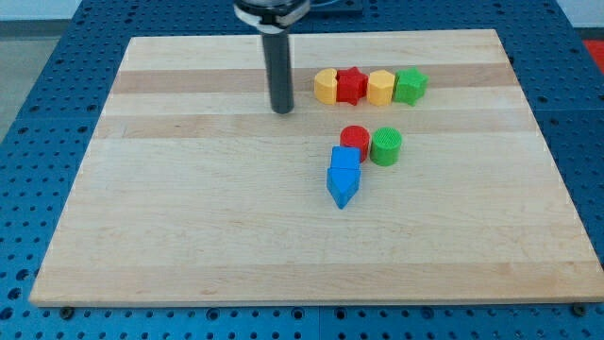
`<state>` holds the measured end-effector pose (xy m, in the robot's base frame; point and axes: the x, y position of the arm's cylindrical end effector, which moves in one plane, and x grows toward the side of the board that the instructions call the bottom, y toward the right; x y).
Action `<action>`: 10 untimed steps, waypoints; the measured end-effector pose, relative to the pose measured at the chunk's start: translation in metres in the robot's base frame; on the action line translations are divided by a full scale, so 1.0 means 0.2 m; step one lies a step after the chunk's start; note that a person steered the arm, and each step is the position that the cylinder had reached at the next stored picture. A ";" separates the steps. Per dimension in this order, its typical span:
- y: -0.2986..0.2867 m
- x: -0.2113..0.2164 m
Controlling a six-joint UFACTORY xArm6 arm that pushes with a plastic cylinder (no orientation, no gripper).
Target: Push the green circle left a bit
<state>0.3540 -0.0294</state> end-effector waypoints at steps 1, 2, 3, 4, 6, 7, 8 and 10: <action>0.15 0.08; 0.22 0.18; 0.44 0.21; 0.69 0.22; 0.84 0.50; 0.84 0.57; 0.84 0.53; 0.77 0.39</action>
<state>0.4322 0.1253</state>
